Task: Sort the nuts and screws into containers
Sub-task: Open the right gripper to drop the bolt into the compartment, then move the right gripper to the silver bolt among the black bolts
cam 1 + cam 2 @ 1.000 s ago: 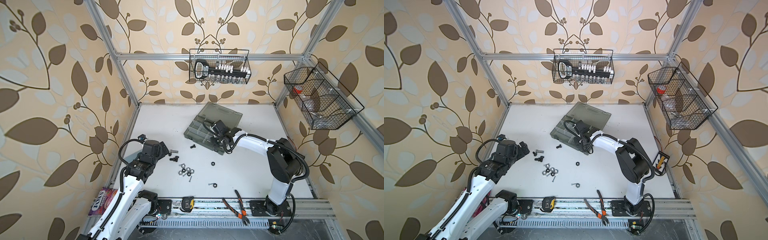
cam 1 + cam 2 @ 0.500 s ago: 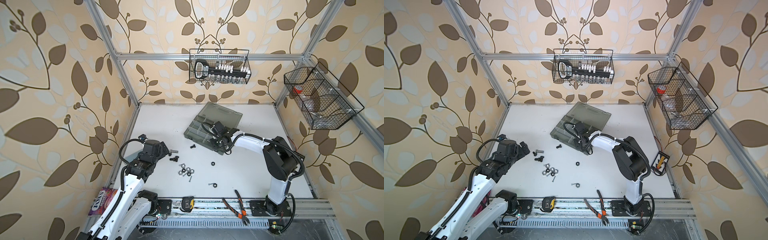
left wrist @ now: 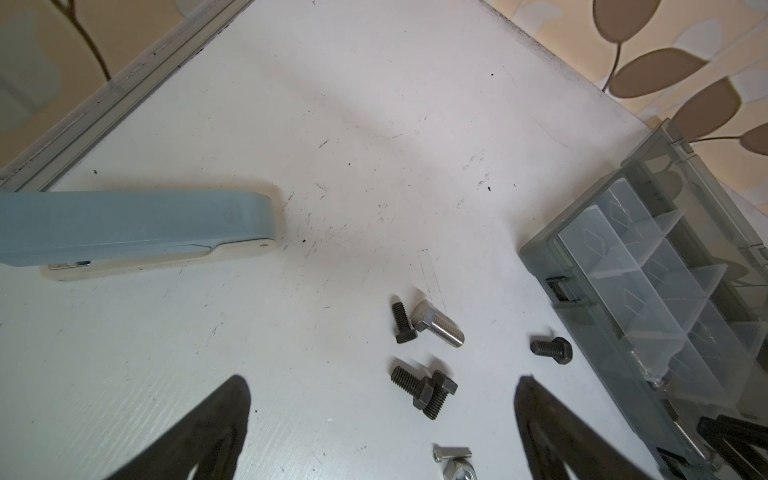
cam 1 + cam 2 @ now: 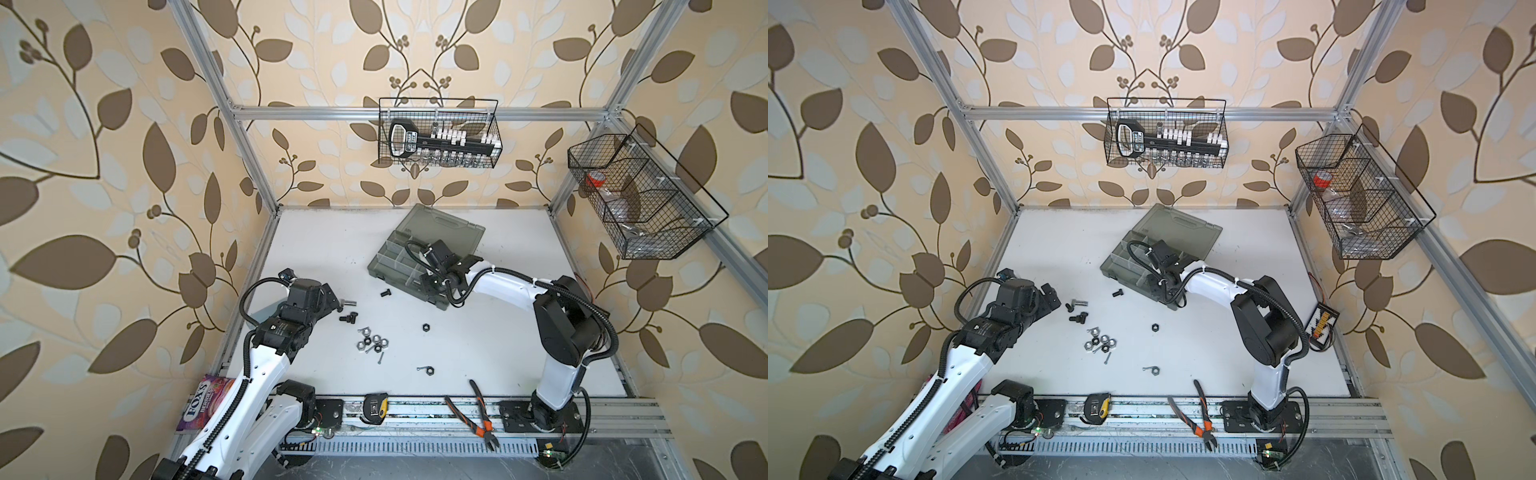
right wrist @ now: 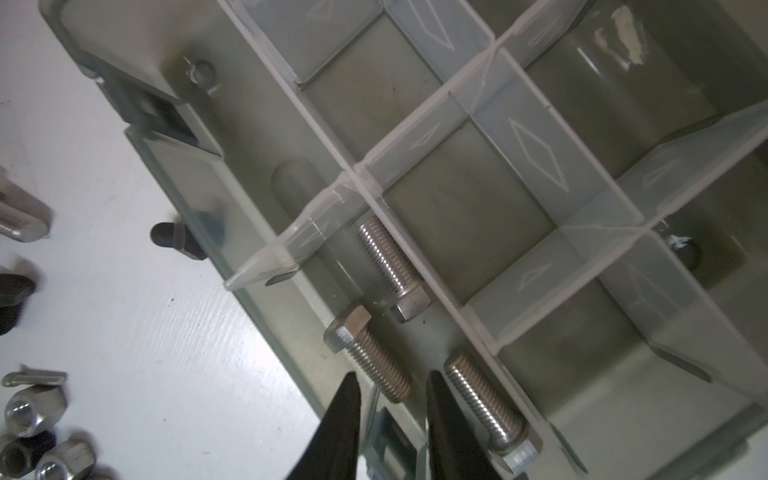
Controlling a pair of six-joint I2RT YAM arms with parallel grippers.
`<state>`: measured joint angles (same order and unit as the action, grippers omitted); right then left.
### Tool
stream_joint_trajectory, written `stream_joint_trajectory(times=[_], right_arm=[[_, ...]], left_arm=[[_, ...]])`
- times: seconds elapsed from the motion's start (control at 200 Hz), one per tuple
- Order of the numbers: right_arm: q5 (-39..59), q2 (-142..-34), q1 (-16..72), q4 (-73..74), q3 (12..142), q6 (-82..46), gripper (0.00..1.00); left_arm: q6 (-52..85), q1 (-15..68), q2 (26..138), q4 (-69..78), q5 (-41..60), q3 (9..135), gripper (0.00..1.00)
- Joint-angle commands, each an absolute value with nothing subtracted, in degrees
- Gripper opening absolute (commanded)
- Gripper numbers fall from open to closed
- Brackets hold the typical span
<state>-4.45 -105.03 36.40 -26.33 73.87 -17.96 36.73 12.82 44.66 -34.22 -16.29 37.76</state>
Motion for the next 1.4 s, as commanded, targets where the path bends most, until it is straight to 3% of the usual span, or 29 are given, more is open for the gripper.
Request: stream_joint_trajectory(times=[0.0, 0.33, 0.715, 1.235, 1.395], right_arm=[[-4.4, -101.6, 36.8, -26.0, 73.8, -18.0, 0.3], [-4.6, -101.5, 45.0, -22.3, 76.1, -15.1, 0.34], [-0.6, -116.4, 53.8, -19.2, 91.6, -9.9, 0.42], [3.6, -132.4, 55.6, -20.3, 105.9, -4.7, 0.45], [2.7, -135.9, 56.0, -22.1, 109.0, -3.3, 0.53]], left_arm=[[37.6, 13.3, 45.4, -33.1, -15.4, 40.1, 0.99], [40.8, 13.2, 47.7, -34.7, -17.2, 40.0, 0.99], [46.0, 12.7, 45.8, -40.6, -24.2, 39.2, 0.99], [47.6, 9.7, 40.1, -43.0, -25.4, 36.4, 0.99], [47.5, 9.6, 40.2, -43.3, -25.5, 36.5, 0.99]])
